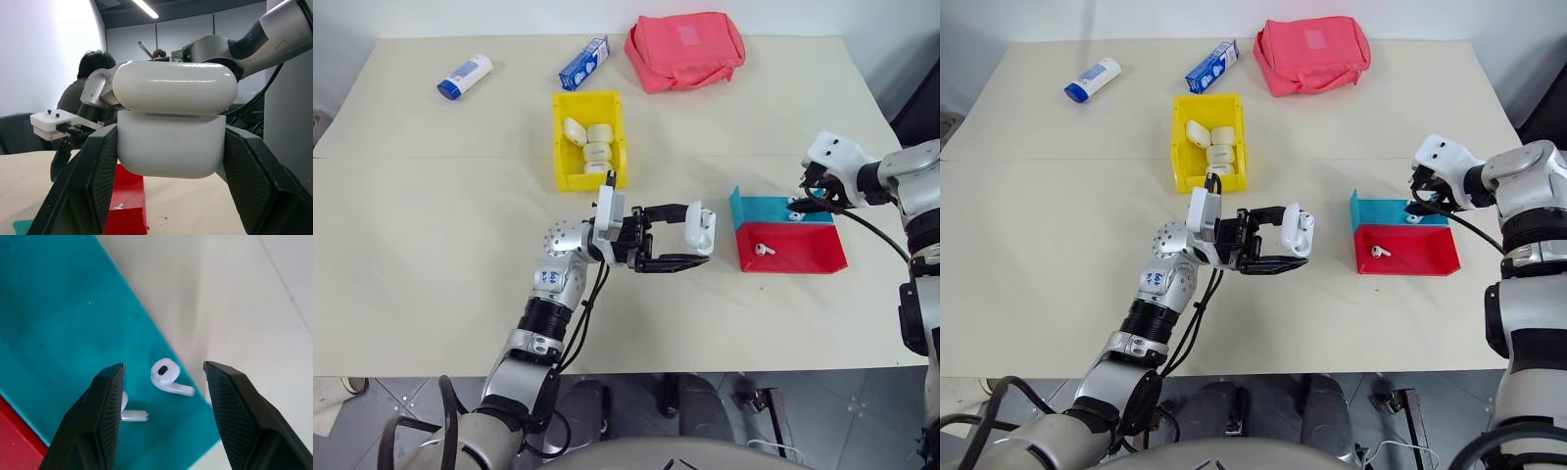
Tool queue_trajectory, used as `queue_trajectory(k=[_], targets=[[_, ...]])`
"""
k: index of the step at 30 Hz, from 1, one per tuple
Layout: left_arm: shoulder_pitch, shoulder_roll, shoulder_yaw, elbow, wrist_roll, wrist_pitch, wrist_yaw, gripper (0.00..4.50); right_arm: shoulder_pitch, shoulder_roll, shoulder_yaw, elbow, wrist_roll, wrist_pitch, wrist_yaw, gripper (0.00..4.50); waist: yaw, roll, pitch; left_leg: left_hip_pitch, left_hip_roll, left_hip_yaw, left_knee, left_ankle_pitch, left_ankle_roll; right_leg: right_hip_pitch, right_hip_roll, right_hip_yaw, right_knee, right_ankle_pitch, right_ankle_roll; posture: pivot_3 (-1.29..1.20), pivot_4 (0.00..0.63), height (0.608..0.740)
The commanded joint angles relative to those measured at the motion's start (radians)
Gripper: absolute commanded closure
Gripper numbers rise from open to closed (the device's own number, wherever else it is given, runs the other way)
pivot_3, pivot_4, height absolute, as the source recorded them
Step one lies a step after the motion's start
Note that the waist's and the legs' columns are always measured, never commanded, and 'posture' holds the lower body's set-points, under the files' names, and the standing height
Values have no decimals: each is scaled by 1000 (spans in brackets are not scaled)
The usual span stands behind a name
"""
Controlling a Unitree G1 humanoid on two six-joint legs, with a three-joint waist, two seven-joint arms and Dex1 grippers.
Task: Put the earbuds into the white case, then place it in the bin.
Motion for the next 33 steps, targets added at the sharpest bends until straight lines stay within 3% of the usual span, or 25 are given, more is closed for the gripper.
queue_trajectory(k=[1, 14, 33], targets=[[7, 3, -1, -49, -16, 4, 11, 1699, -32, -12, -17, 7, -9, -13, -2, 1844, -1, 0, 0, 0, 0, 0, 0, 0, 0, 0, 0, 0, 0, 0, 0, 0, 150, 740], [9, 8, -2, -52, -18, 11, 30, 1699, 110, -100, -51, -244, 21, 38, 120, 1844, 2, 0, 0, 1, 0, 0, 1, 0, 0, 1, 0, 0, 0, 0, 0, 0, 150, 740], [19, 14, -2, -69, -17, 15, 39, 1699, 103, -105, -32, -239, -29, -14, 78, 1844, 1, 1, 0, 1, 0, 1, 1, 0, 0, 2, 0, 0, 0, 0, 0, 0, 150, 740]])
